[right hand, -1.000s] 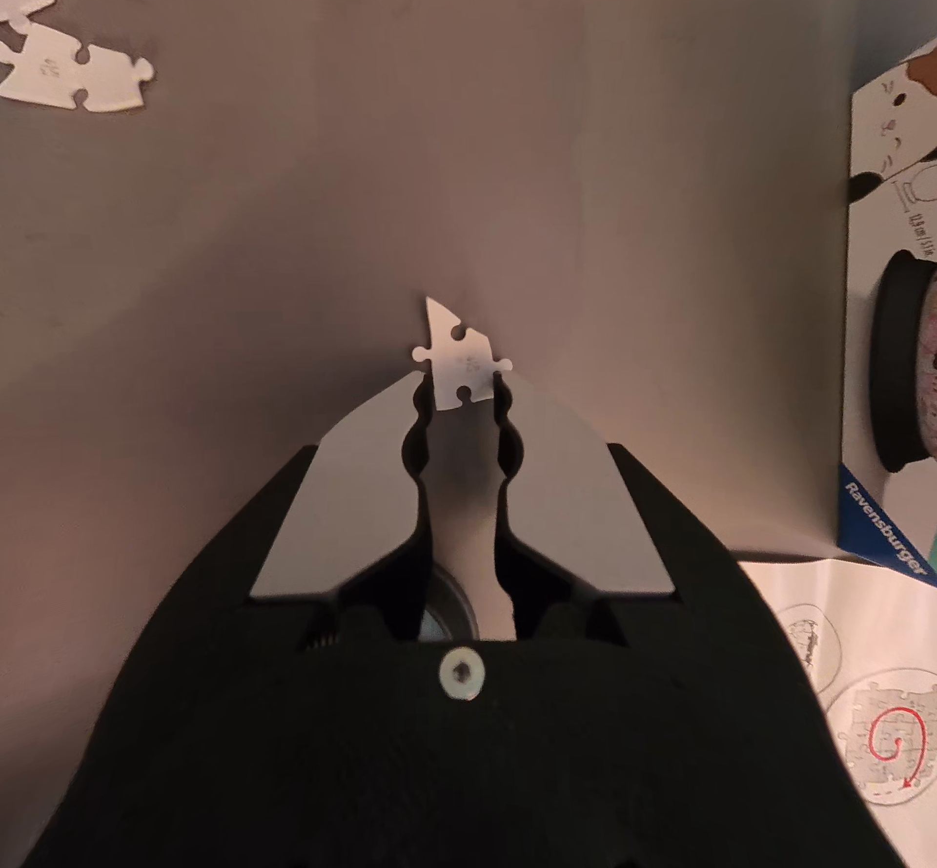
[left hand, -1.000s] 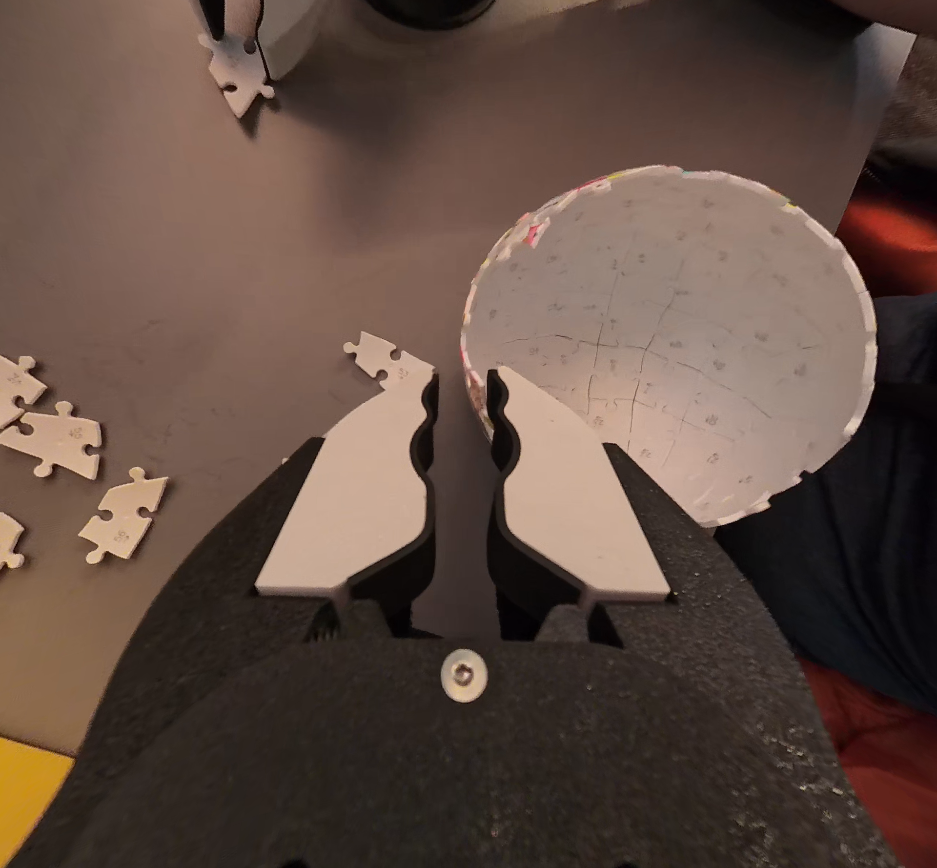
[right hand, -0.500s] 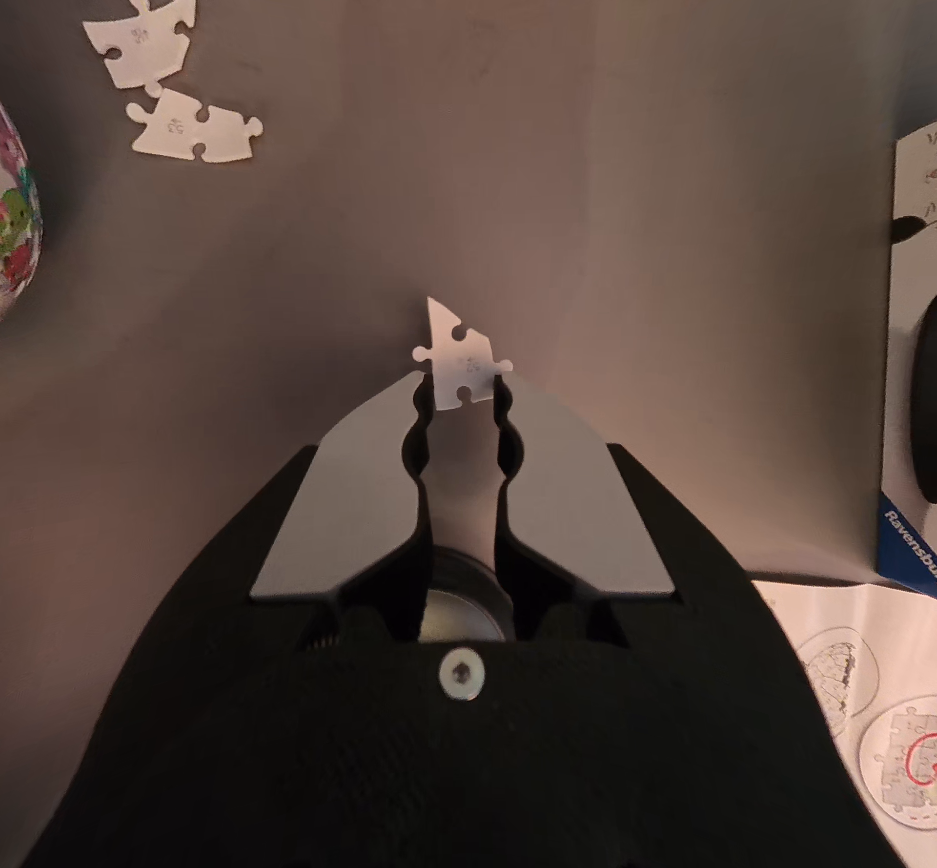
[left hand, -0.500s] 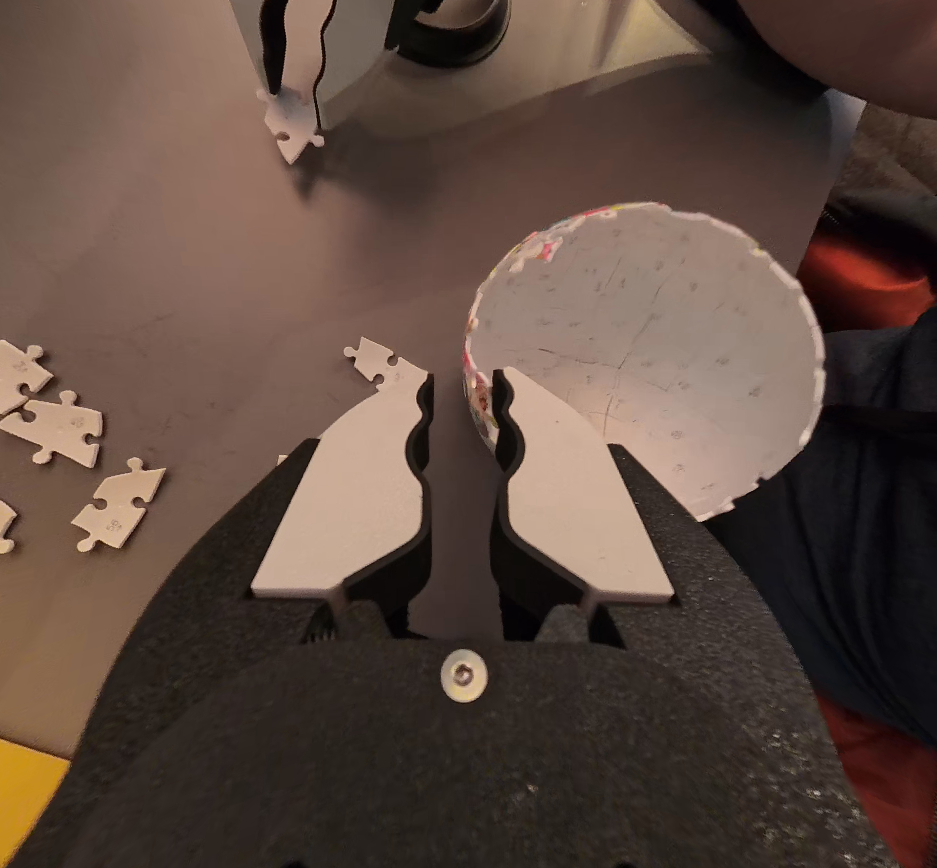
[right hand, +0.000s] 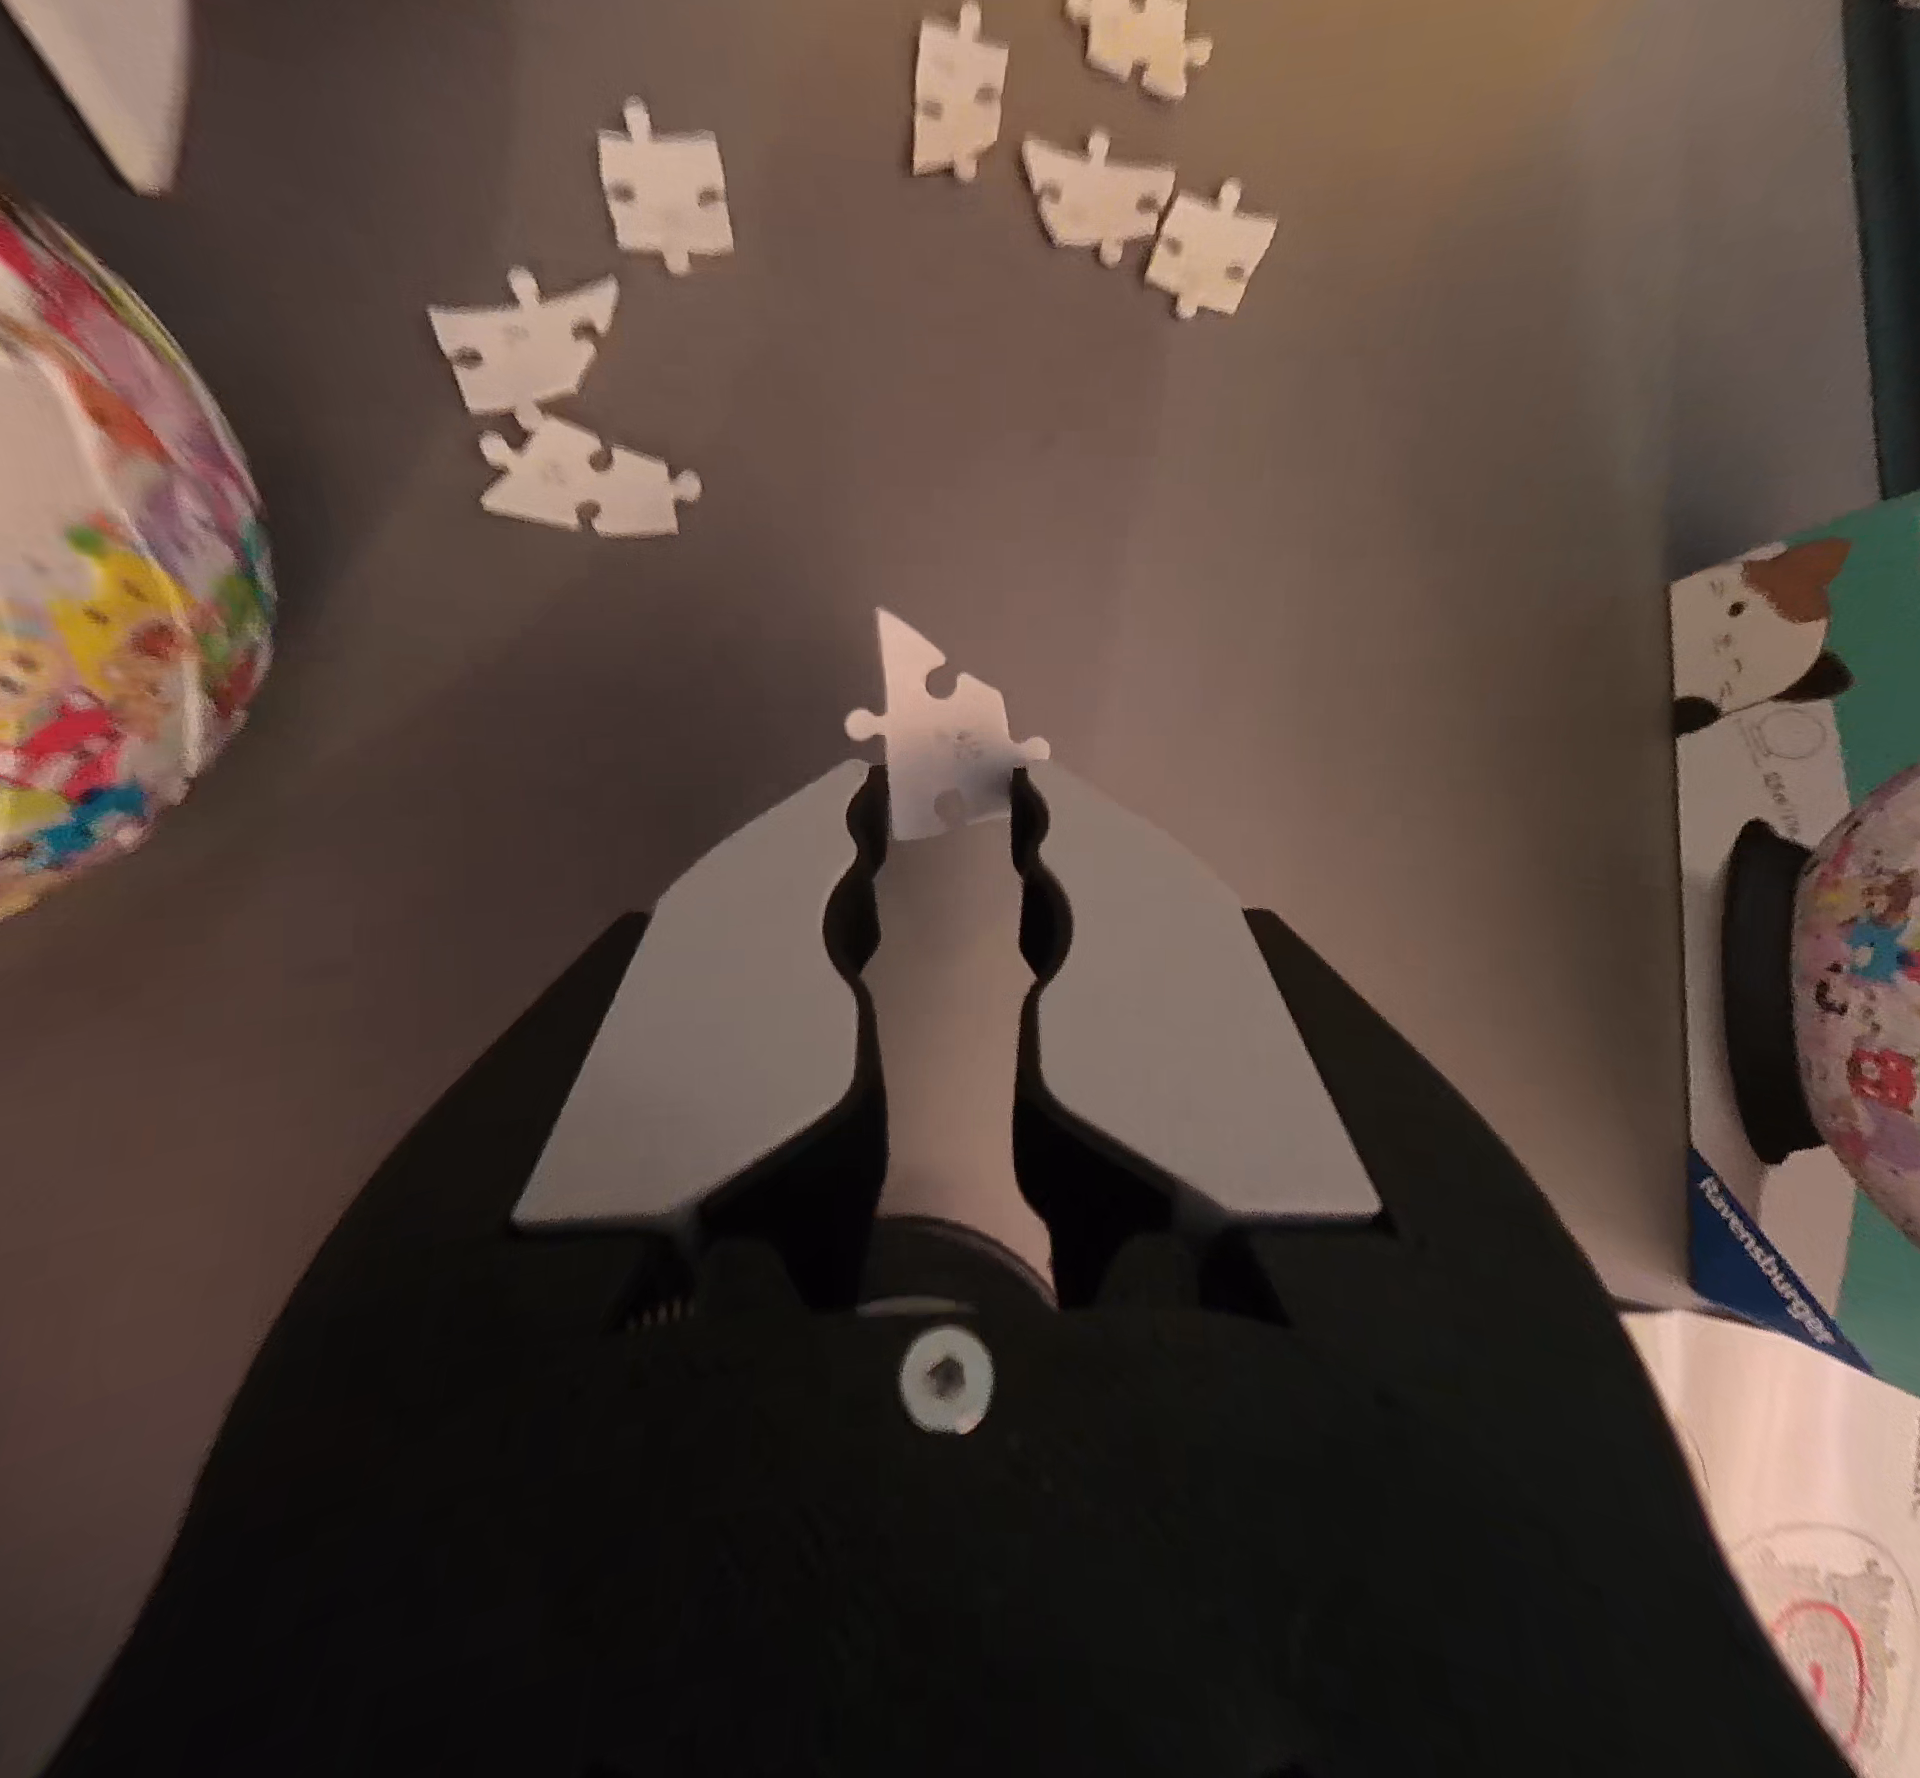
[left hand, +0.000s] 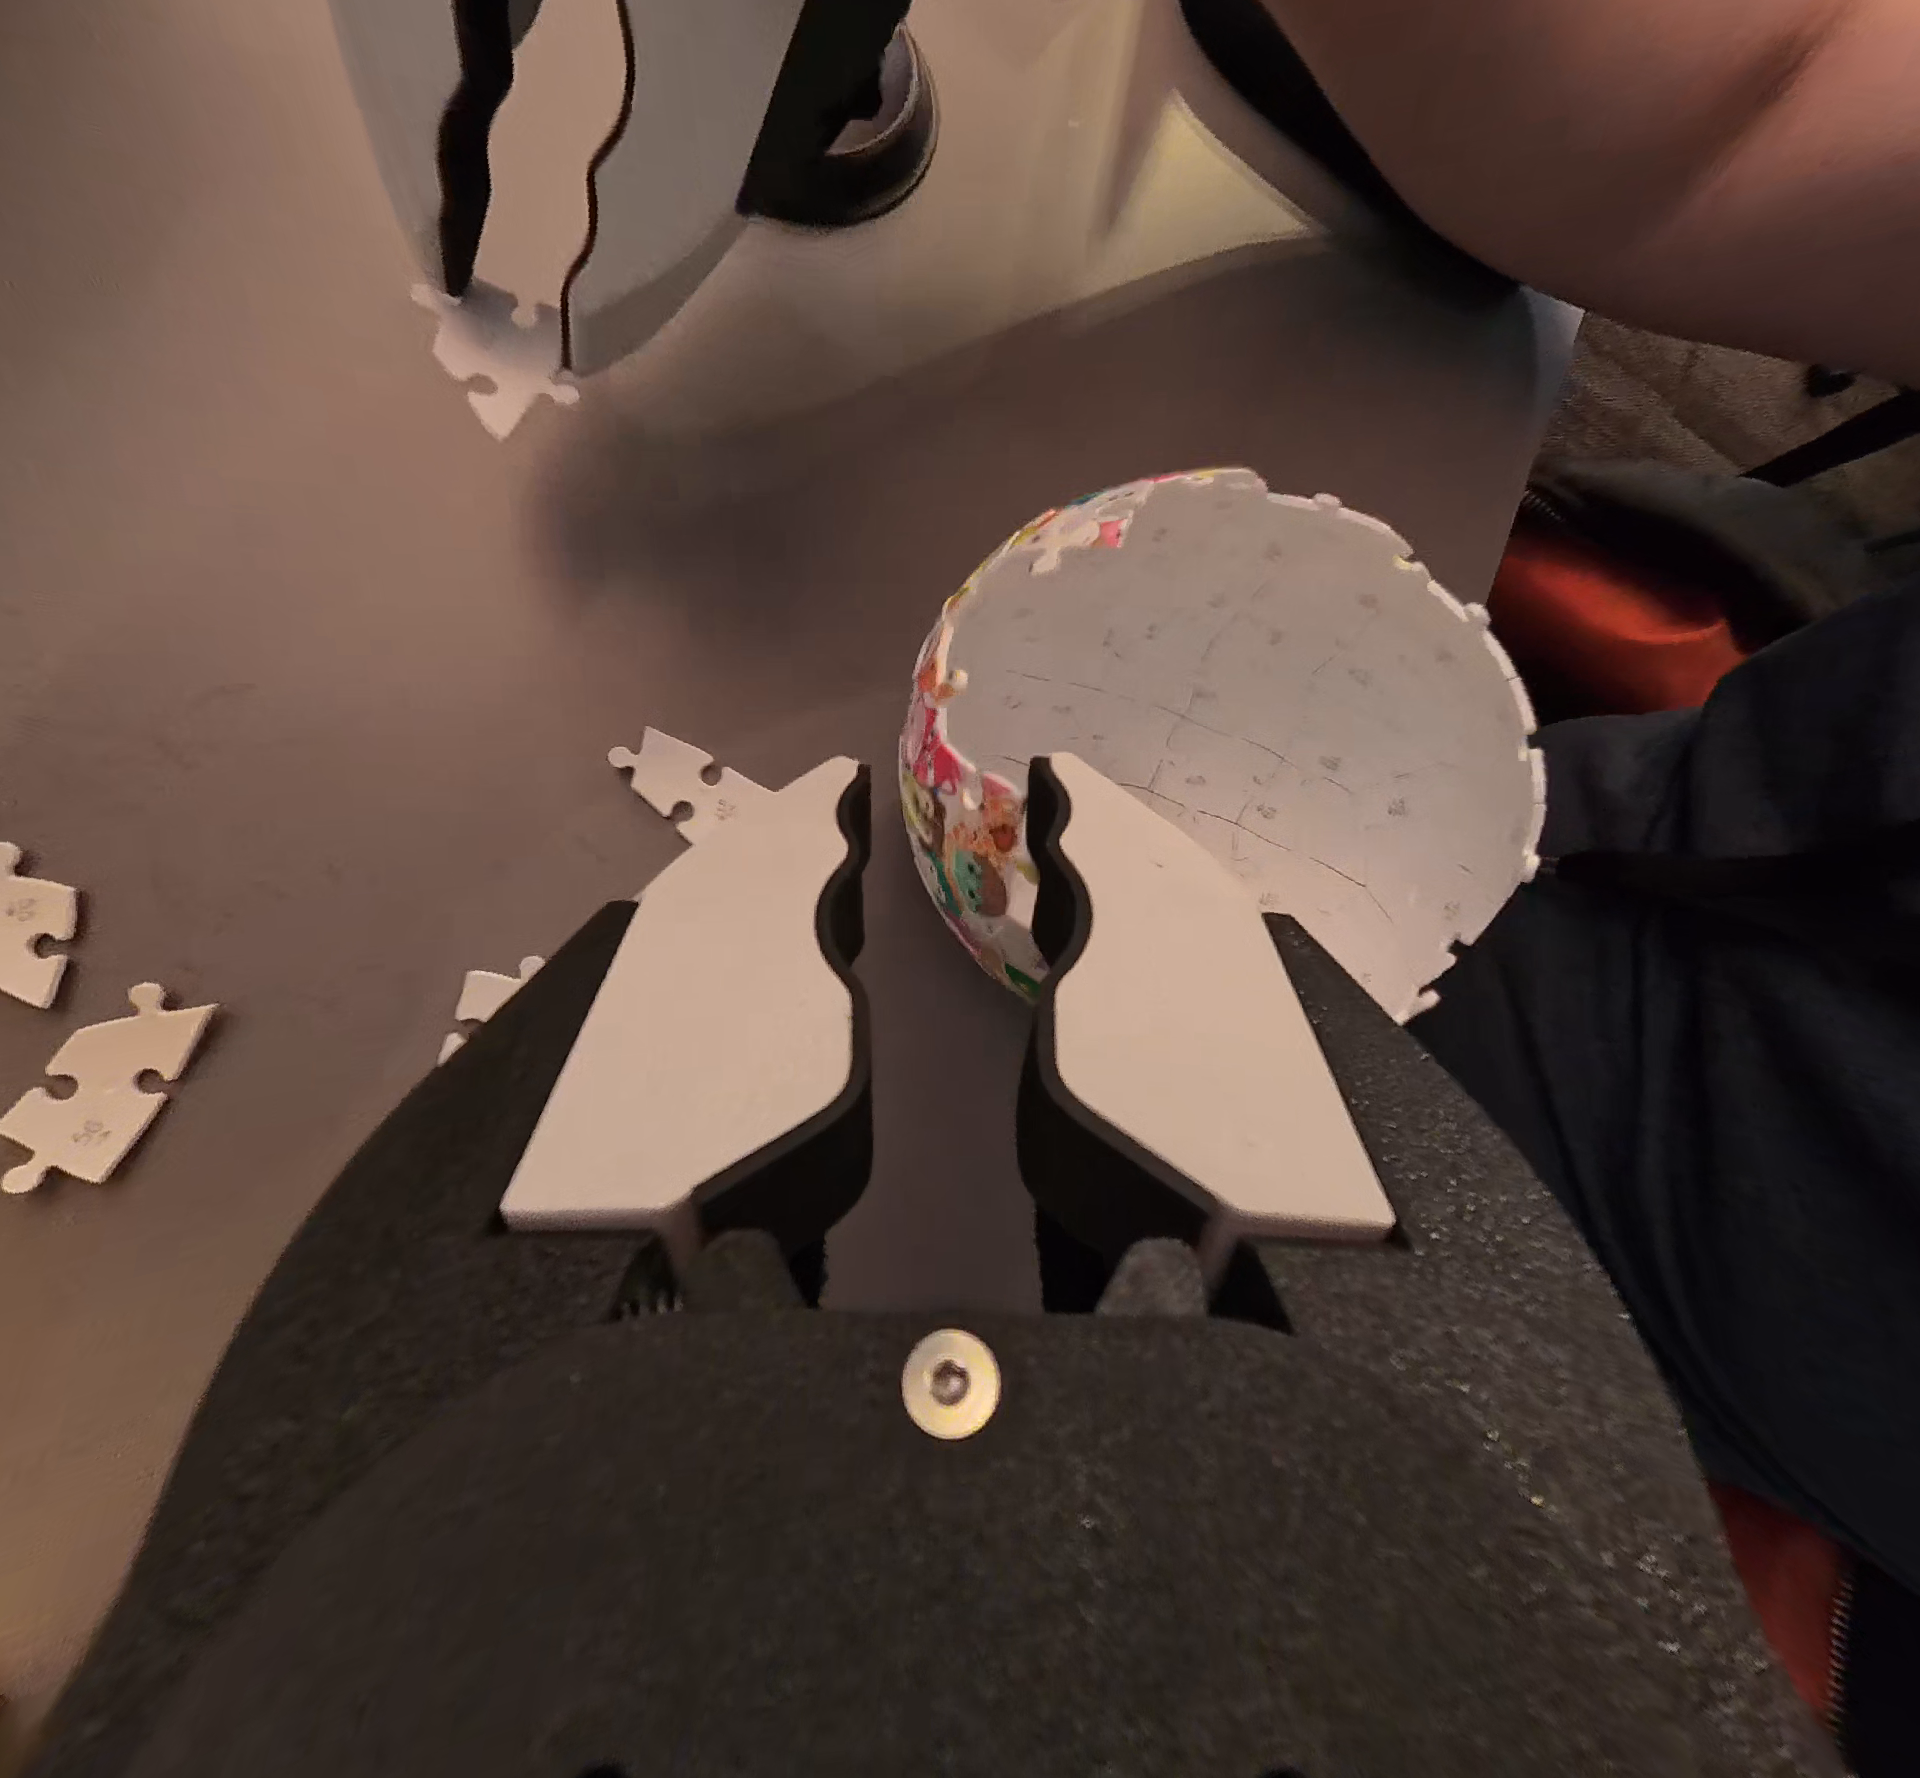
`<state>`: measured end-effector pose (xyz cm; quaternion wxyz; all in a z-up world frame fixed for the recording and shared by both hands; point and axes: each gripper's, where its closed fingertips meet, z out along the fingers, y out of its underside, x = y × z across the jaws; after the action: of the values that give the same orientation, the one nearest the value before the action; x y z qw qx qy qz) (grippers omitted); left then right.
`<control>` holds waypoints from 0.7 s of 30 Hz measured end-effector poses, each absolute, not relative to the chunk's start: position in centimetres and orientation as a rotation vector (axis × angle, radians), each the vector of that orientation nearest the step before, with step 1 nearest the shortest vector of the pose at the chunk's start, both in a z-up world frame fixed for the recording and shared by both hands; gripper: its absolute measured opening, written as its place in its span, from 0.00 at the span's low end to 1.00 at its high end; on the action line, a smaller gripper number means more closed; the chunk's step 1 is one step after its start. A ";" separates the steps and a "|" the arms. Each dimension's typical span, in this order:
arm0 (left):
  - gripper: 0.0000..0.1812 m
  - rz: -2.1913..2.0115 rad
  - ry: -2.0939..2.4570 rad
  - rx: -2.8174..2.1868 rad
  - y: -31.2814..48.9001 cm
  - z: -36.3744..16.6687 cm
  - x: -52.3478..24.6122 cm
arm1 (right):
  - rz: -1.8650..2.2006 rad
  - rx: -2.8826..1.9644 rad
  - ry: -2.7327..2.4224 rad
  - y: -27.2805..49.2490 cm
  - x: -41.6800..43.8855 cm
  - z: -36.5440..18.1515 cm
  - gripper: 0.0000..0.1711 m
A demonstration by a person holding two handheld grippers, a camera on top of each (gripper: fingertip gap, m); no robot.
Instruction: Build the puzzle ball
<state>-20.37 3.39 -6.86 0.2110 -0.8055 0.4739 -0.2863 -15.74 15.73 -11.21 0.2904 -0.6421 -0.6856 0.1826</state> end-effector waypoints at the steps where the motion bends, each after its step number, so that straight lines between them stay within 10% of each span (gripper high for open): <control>1: 0.16 -0.803 1.317 -2.237 3.2 -6.8 -20.3 | 0.462 -1.738 -1.859 15.7 -15.4 -12.0 0.14; 13: 0.17 -0.812 1.295 -2.217 2.5 -6.9 -20.5 | 0.468 -1.841 -1.994 14.4 -13.9 -14.8 0.21; 21: 0.20 -0.869 1.174 -2.167 1.3 -5.2 -21.7 | 0.936 -1.431 -1.861 7.3 -17.6 -1.7 0.21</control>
<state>-21.72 1.32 -5.20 0.2610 -0.8004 0.4336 -0.3212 -17.60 7.33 -1.70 0.3026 -0.5397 -0.7018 0.3530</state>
